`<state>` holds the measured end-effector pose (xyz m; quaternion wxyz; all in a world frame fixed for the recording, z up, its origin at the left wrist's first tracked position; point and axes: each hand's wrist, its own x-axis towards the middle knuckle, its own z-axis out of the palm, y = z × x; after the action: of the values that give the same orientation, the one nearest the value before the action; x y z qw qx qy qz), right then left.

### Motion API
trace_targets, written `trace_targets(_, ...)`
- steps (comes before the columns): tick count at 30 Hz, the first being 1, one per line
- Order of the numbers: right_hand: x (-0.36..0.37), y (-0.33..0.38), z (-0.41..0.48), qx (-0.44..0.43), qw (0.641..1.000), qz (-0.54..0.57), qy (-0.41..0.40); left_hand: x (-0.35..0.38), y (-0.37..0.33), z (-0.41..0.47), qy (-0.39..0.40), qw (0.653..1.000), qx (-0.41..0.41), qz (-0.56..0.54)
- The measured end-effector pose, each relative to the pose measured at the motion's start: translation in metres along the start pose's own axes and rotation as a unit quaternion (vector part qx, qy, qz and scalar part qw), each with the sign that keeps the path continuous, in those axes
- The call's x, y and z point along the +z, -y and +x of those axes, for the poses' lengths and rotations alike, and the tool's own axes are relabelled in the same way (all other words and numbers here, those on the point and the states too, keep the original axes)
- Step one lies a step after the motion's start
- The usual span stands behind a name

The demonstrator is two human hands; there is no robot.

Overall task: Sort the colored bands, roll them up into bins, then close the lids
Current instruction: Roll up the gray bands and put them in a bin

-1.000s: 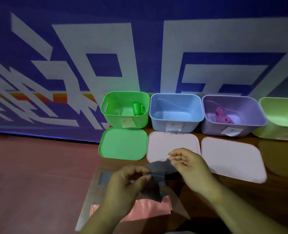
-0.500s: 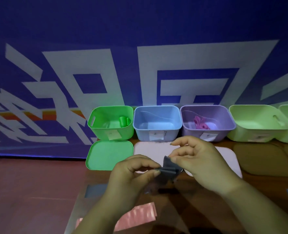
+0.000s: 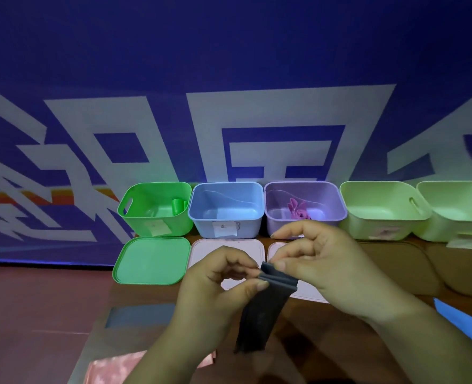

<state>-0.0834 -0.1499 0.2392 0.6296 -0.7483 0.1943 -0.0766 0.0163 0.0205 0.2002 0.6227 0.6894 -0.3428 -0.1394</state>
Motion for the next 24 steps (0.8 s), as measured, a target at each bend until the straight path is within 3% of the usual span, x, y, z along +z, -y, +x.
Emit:
trace_targets(14, -0.052, -0.026, -0.012, -0.003, 0.996, 0.037, 0.083, 0.067, -0.010, -0.016, -0.086, 0.996, -0.020, -0.020)
trace_targets(24, -0.027, -0.045, 0.008, 0.029, 0.992, 0.024, 0.123, 0.038, 0.015, -0.034, -0.124, 0.990, -0.051, 0.032)
